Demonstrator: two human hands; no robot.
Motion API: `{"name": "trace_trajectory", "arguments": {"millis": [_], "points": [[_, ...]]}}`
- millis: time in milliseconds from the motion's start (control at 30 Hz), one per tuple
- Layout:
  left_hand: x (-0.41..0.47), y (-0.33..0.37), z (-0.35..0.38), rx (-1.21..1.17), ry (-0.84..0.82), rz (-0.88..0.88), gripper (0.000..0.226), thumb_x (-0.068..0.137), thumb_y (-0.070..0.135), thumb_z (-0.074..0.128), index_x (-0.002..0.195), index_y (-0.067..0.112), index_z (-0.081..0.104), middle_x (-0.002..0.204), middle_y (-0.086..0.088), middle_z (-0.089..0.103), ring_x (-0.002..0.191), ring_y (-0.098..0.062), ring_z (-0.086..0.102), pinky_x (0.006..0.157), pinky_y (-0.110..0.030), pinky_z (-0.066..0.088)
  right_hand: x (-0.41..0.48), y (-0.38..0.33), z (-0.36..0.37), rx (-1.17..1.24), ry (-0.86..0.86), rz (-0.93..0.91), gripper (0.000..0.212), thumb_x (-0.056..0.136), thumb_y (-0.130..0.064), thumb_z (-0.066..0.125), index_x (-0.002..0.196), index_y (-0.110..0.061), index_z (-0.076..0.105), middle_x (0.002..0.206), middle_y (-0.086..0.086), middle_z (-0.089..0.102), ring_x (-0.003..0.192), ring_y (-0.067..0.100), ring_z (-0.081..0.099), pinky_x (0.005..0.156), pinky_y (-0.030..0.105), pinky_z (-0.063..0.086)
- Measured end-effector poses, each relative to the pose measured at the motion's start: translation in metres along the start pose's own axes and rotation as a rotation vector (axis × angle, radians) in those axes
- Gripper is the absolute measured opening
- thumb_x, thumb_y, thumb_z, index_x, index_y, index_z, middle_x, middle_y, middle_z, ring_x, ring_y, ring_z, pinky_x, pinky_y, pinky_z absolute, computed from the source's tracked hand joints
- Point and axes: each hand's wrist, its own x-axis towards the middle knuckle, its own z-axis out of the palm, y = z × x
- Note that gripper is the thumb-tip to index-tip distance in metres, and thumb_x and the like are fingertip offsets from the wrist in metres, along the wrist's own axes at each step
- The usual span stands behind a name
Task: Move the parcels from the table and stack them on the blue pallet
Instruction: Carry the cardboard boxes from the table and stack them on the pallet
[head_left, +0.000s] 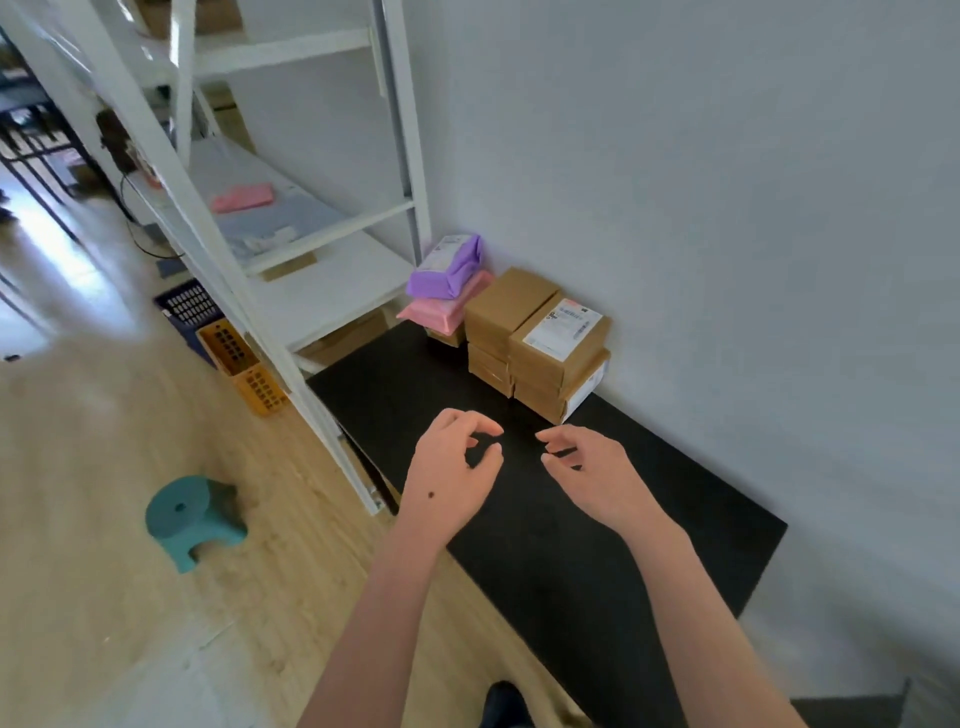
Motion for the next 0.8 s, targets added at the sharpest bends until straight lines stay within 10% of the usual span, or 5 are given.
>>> {"name": "trace_trajectory", "arguments": {"millis": [467, 800], "points": [[0.130, -0.021, 0.051, -0.186, -0.045, -0.017, 0.029, 0.082, 0.013, 0.066, 0.095, 0.037, 0.056, 0.101, 0.021, 0.050, 0.094, 0.007, 0.052, 0.083, -0.012, 0.040, 0.091, 0.025, -0.002, 0.082, 0.175, 0.192, 0.047, 0.089, -0.031, 0.063, 0.133, -0.036, 0.047, 0.134, -0.009, 0.049, 0.102, 0.000, 0.049, 0.080, 0.012, 0.035], [0.211, -0.044, 0.084, -0.432, -0.215, -0.309, 0.061, 0.083, 0.007, 0.065, 0.136, 0.022, 0.040, 0.135, 0.003, 0.045, 0.123, -0.011, 0.045, 0.105, -0.036, 0.039, 0.142, 0.026, 0.009, 0.335, 0.279, 0.438, 0.067, 0.089, -0.035, 0.063, 0.147, -0.034, 0.029, 0.151, -0.008, 0.037, 0.137, 0.014, 0.036, 0.111, 0.037, 0.032]]}}
